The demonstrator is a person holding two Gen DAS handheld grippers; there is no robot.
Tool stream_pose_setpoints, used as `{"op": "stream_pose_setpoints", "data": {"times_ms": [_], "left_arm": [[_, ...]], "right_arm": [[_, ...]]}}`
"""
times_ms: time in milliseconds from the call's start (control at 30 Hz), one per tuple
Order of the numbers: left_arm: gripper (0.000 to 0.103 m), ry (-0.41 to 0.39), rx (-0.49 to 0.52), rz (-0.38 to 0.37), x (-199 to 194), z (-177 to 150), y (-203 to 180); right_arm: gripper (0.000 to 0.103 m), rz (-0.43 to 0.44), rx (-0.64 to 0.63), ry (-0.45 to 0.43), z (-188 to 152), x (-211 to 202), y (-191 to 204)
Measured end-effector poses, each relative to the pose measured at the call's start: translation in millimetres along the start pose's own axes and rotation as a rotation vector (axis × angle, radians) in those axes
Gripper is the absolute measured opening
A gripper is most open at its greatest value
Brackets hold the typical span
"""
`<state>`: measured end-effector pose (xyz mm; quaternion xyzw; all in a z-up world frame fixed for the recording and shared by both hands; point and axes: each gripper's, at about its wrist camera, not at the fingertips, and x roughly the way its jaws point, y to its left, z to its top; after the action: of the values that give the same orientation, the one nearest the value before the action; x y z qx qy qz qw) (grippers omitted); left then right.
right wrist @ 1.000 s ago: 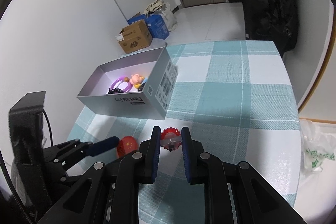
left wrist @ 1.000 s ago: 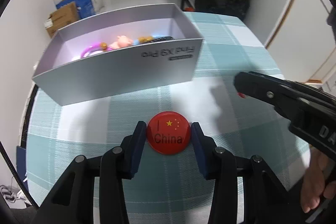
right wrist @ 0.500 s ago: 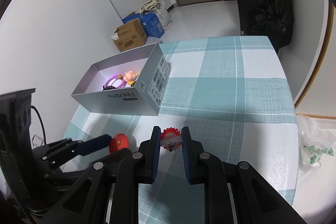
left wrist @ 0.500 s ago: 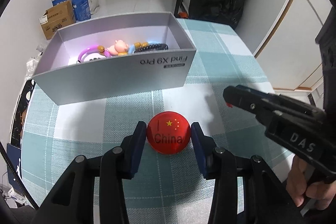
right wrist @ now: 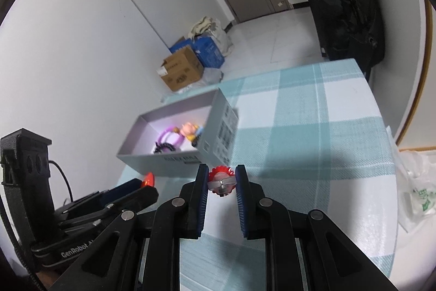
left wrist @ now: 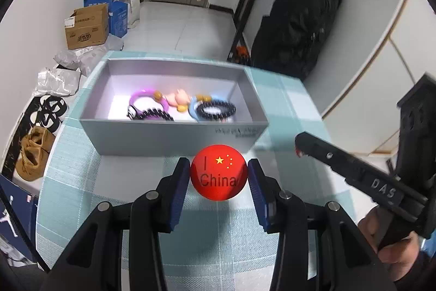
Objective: Organize jewelry
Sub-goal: 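Lower the badge and charm into the box and open both grippers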
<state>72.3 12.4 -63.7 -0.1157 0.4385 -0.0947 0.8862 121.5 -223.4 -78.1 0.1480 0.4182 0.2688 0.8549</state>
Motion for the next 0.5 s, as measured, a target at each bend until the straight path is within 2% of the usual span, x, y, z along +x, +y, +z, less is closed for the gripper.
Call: {"op": "stream_pose_setpoints", "data": {"times_ms": [300,500], "left_arm": [[0.038,-0.084,-0.033,-0.081,-11.6,20.3,10.3],[0.038,-0.132,-0.017,-0.092,-14.9,32.7,15.9]], "right_arm": [[0.018,0.076,-0.035,-0.021,17.7,11.1,22.0],[0.018,0.124,-0.044,-0.026,31.0,23.8,30.8]]}}
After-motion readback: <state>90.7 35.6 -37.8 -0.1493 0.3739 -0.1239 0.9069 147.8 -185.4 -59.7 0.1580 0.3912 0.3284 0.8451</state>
